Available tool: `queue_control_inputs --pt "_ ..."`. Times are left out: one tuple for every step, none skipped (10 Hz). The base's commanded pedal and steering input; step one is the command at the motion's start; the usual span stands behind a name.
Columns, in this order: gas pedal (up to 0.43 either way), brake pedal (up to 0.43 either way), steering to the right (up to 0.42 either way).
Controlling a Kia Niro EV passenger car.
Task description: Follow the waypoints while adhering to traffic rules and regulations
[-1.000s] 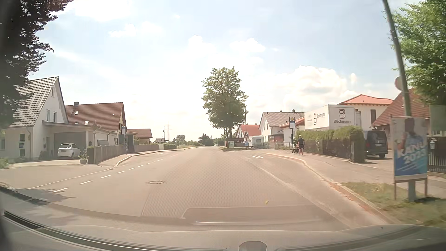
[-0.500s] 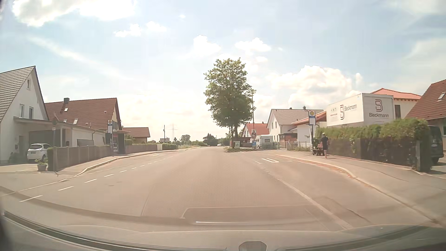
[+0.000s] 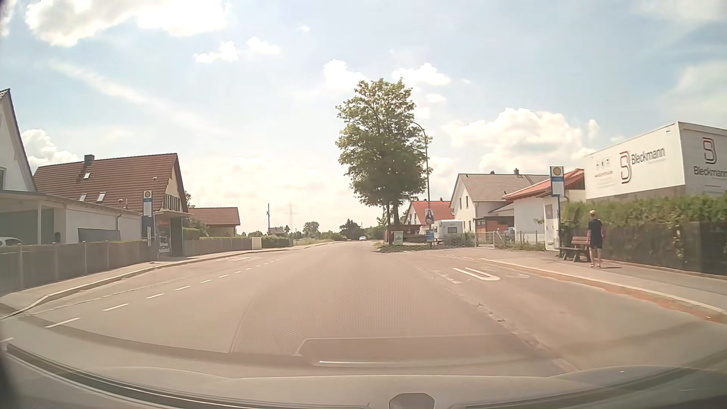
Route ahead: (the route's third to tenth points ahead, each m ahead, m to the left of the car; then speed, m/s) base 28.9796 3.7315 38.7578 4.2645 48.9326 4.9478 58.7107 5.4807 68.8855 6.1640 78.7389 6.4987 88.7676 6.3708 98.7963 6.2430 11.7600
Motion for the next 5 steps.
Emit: queue_control_inputs --pt "0.169 0.000 -0.016" --pt "0.169 0.000 -0.016" --pt "0.169 0.000 -0.016" --pt "0.169 0.000 -0.016" --pt "0.169 0.000 -0.016"
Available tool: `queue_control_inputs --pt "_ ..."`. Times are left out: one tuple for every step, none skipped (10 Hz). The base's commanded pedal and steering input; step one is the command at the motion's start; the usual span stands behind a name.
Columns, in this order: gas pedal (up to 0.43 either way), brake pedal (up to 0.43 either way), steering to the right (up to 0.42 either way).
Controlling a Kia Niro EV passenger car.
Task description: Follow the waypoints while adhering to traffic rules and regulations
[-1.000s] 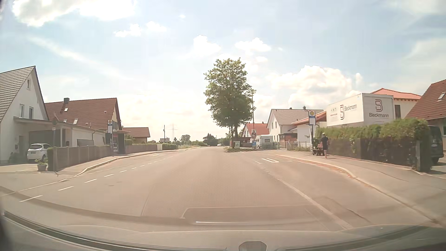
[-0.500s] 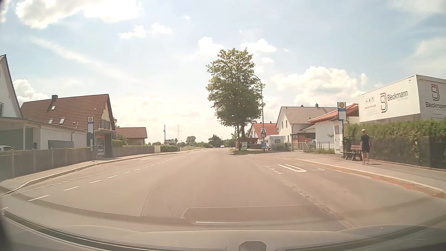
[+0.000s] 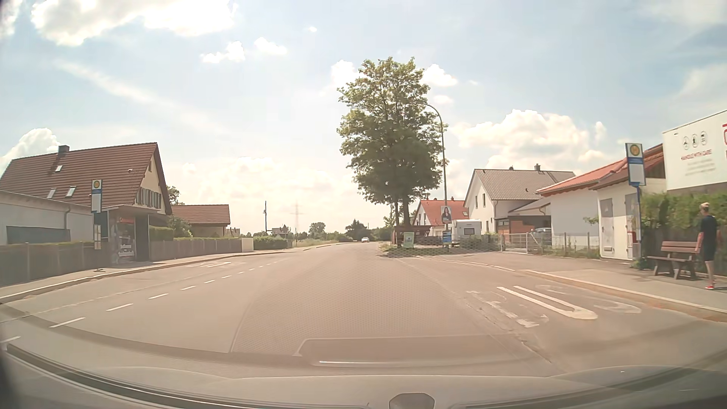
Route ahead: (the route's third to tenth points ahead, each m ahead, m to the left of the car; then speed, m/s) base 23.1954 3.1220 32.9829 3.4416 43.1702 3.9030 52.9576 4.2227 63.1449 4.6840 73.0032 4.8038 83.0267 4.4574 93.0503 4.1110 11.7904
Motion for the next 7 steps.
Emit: queue_control_inputs --pt "0.169 0.000 -0.016" --pt "0.169 0.000 -0.016" --pt "0.169 0.000 -0.016" --pt "0.157 0.000 -0.016" --pt "0.157 0.000 -0.016" --pt "0.157 0.000 -0.016" --pt "0.157 0.000 -0.015"
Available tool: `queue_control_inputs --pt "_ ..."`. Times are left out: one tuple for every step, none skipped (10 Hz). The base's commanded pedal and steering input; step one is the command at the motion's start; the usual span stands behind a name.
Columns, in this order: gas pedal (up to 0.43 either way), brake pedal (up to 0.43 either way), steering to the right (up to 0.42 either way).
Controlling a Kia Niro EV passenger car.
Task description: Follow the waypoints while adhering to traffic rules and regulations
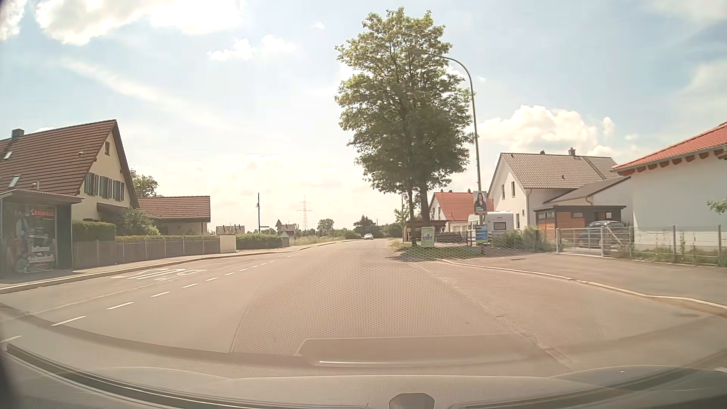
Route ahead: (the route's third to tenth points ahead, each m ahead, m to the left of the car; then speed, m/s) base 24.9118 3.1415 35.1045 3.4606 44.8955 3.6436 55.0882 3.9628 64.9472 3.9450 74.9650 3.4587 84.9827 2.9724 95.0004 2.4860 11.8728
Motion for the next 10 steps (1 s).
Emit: queue_control_inputs --pt "0.157 0.000 -0.015" --pt "0.157 0.000 -0.014" --pt "0.157 0.000 -0.010" --pt "0.150 0.000 -0.009" --pt "0.150 0.000 -0.010" --pt "0.150 0.000 -0.009" --pt "0.150 0.000 -0.010" --pt "0.138 0.000 -0.010" --pt "0.138 0.000 -0.009" --pt "0.138 0.000 -0.009"
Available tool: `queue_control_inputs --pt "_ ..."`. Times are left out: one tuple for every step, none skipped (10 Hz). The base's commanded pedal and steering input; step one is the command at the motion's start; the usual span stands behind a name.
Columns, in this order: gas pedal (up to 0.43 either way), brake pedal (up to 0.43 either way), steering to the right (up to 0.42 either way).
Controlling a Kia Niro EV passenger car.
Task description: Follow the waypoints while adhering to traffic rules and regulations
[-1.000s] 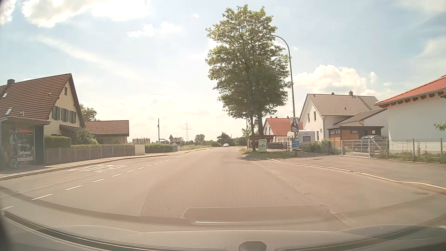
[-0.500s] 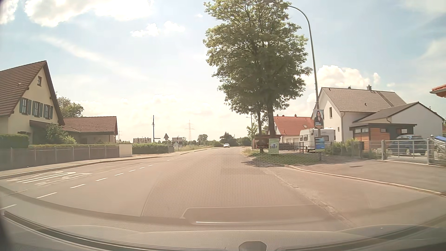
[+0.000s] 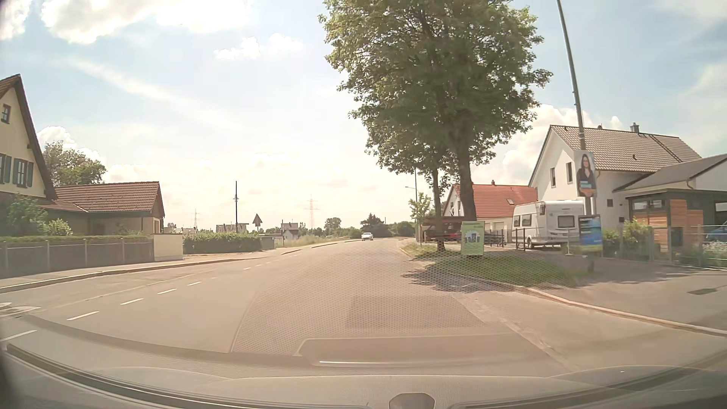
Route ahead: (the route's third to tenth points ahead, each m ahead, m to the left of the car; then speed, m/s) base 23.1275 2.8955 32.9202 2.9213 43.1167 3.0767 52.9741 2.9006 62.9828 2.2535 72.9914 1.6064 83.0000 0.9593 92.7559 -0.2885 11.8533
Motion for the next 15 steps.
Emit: queue_control_inputs --pt "0.138 0.000 -0.009" --pt "0.138 0.000 -0.009" --pt "0.138 0.000 -0.007" --pt "0.138 0.000 -0.007" --pt "0.138 0.000 -0.005" --pt "0.138 0.000 -0.004" --pt "0.138 0.000 -0.004" --pt "0.138 0.000 -0.004" --pt "0.138 0.000 -0.004" --pt "0.138 0.000 -0.004" --pt "0.138 0.000 -0.004" --pt "0.138 0.000 -0.004" --pt "0.138 0.000 -0.004" --pt "0.138 0.000 -0.004" --pt "0.138 0.000 -0.004"
